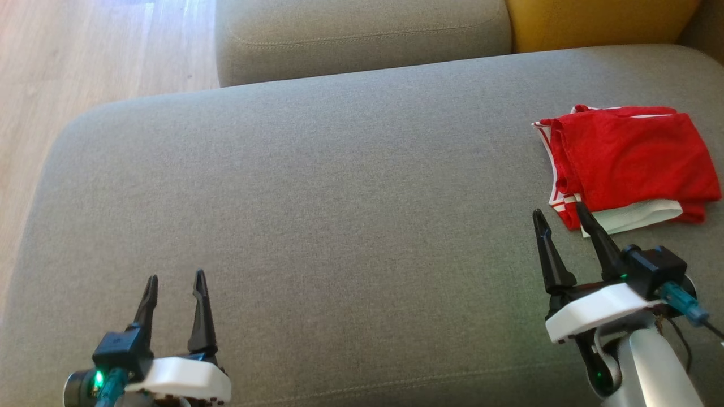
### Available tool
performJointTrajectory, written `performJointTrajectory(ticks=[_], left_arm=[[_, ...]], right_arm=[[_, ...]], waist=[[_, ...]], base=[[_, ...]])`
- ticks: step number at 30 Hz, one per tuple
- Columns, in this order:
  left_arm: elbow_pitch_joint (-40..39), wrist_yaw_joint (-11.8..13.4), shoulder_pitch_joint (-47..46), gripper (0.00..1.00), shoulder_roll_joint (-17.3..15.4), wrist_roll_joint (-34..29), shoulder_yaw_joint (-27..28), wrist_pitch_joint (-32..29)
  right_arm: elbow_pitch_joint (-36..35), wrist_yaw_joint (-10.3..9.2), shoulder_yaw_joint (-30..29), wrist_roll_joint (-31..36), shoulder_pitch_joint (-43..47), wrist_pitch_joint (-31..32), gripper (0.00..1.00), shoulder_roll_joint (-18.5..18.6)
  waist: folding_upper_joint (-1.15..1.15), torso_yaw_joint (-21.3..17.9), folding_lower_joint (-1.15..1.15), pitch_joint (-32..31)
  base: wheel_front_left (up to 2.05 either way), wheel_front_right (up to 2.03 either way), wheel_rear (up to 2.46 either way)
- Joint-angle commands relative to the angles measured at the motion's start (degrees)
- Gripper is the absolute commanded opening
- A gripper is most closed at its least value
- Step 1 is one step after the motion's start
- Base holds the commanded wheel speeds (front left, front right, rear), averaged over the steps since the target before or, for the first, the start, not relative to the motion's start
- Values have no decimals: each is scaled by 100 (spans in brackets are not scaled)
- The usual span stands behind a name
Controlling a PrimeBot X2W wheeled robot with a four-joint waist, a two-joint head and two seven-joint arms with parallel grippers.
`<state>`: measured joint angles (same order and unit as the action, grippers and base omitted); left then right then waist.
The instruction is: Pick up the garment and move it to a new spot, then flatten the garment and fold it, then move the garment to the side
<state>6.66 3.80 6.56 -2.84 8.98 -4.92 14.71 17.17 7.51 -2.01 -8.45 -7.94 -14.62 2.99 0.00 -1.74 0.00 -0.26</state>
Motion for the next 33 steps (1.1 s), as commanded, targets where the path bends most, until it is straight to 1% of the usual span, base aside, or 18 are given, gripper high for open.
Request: performJointTrajectory(ticks=[1,5,8,13,27,33], left_arm=[[-224,86,-198,100,-4,-74,200,29],[-286,155,-178,100,-4,-30,230,29],[-294,110,-168,100,-4,-57,216,29],[-264,111,-170,100,-4,-88,184,29],[-363,-120,-184,100,-4,246,118,29],[-352,-169,-157,100,-4,443,111,29]], right_arm=[[-238,-2,139,71,-135,-38,100,-11],[-272,-2,133,109,-130,-38,100,-11],[-287,-2,129,117,-131,-38,100,-11],[-282,-2,141,132,-124,-38,100,-11],[-292,-2,251,206,-120,-38,100,-11],[-296,-2,289,210,-89,-38,100,-11]], waist=[[0,-3,0,-2],[0,-2,0,4],[0,1,0,9],[0,7,0,13],[0,-19,0,37],[0,-20,0,42]], base=[[0,0,0],[0,0,0],[0,0,0],[0,0,0],[0,0,0],[0,0,0]])
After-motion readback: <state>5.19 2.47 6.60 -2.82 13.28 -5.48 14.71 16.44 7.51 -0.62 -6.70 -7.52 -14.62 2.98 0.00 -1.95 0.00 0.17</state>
